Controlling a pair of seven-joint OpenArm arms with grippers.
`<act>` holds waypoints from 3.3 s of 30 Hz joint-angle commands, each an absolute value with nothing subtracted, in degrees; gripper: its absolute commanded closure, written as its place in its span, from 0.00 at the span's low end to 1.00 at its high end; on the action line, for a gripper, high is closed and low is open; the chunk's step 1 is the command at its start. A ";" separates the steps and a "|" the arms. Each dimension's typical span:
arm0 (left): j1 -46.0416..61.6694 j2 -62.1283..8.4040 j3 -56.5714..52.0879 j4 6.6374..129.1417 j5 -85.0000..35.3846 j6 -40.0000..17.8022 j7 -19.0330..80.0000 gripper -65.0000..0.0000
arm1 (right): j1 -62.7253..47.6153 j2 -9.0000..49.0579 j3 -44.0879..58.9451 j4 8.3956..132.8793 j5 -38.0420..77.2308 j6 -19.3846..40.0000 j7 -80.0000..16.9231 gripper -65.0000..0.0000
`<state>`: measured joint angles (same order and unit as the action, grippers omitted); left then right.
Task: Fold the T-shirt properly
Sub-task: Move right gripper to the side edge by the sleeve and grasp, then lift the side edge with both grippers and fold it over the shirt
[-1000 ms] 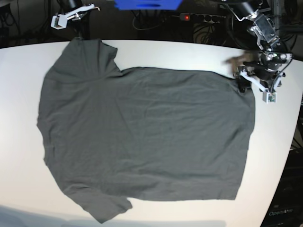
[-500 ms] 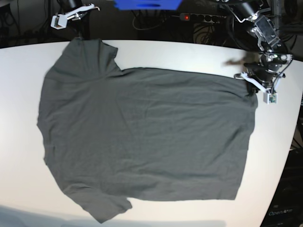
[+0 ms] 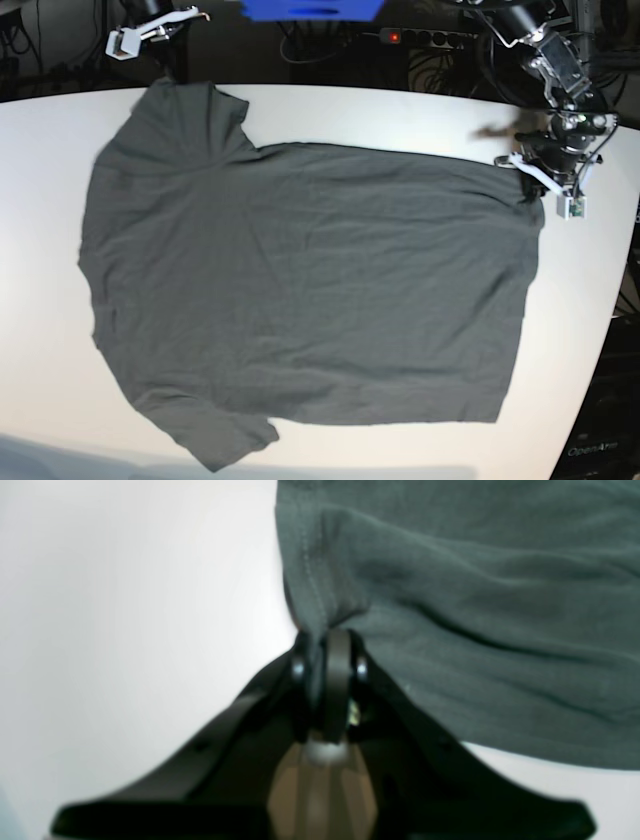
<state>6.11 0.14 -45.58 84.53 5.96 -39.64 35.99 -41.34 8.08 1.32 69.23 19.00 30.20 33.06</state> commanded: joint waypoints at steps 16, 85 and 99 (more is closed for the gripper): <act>7.08 0.48 -45.58 84.26 8.22 -40.00 40.22 0.96 | -46.37 8.40 4.70 77.41 17.54 31.08 38.29 0.99; -2.33 0.48 -45.23 98.33 8.75 -40.00 49.10 0.96 | -17.98 11.30 16.84 98.33 2.77 31.25 3.65 0.99; -9.01 1.71 -45.14 92.18 8.75 -40.00 48.92 0.96 | -12.88 12.18 16.57 97.63 2.77 31.25 1.89 0.99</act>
